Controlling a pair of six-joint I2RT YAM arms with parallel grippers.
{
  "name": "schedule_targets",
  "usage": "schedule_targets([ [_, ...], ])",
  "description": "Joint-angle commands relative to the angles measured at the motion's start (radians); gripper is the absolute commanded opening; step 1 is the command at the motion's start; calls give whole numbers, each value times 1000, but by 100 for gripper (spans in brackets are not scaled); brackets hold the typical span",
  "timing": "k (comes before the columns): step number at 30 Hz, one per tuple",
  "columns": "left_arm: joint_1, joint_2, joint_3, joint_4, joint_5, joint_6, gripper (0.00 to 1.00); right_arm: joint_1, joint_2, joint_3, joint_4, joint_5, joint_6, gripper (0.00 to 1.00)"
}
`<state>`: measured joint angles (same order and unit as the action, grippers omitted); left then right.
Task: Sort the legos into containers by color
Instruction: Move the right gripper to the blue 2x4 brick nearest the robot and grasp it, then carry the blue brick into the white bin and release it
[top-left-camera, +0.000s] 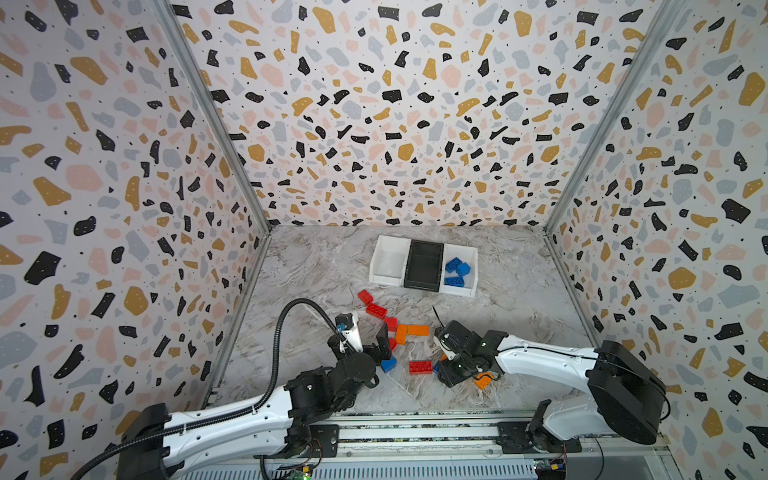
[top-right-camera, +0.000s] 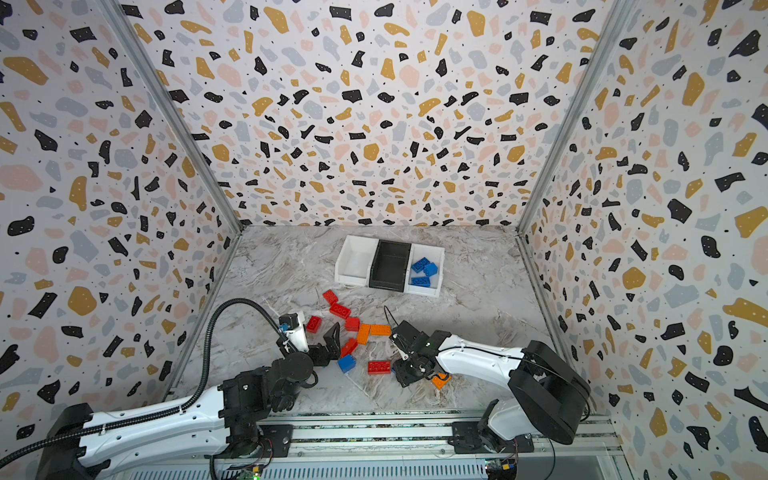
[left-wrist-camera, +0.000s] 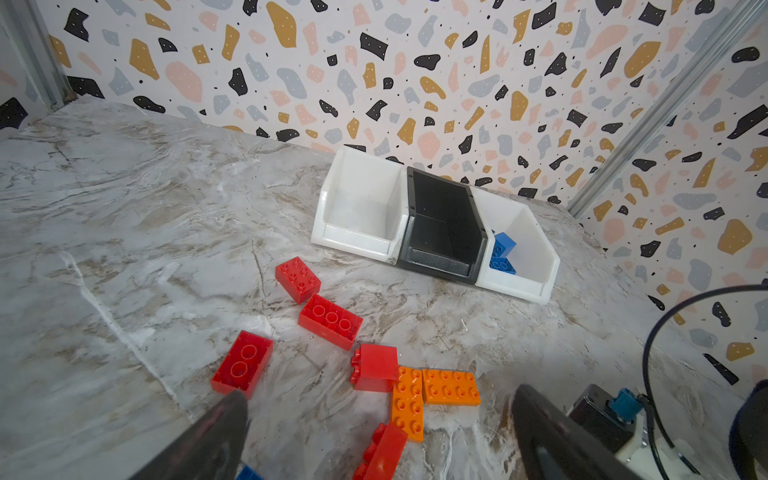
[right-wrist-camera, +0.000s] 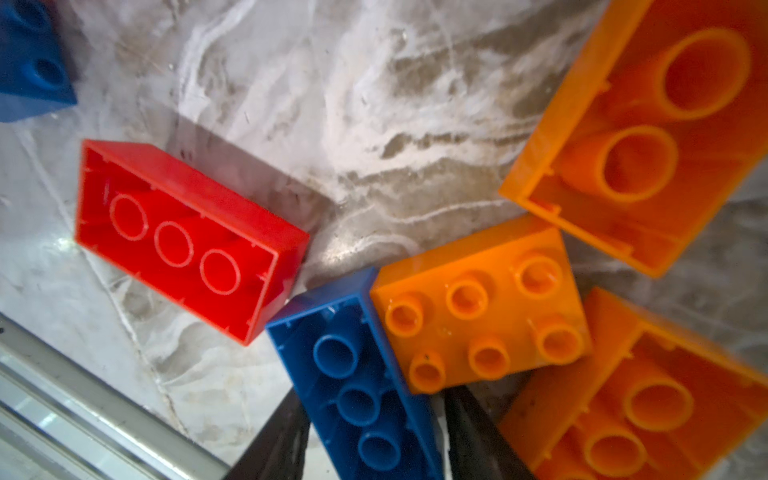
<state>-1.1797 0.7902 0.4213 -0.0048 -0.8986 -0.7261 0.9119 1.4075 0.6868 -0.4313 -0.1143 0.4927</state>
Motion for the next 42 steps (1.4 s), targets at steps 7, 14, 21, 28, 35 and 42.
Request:
schedule_targets([
  [7, -5, 5, 14, -19, 12, -22, 100, 3, -25, 82, -87, 57, 2, 30],
  [14, -4, 113, 120, 33, 20, 83, 100, -112, -58, 319, -229, 43, -89, 29],
  [21, 1, 304, 293, 112, 85, 229, 100, -324, 38, 522, -230, 14, -171, 30],
  [28, 40, 511, 509, 97, 164, 311, 100, -514, 242, 697, -128, -4, -183, 30],
  [35, 117, 545, 555, 51, 214, 321, 100, -592, 442, 869, -95, -13, -200, 30],
  [42, 143, 483, 459, -77, 191, 283, 100, -626, 580, 1036, -130, -88, -230, 55],
])
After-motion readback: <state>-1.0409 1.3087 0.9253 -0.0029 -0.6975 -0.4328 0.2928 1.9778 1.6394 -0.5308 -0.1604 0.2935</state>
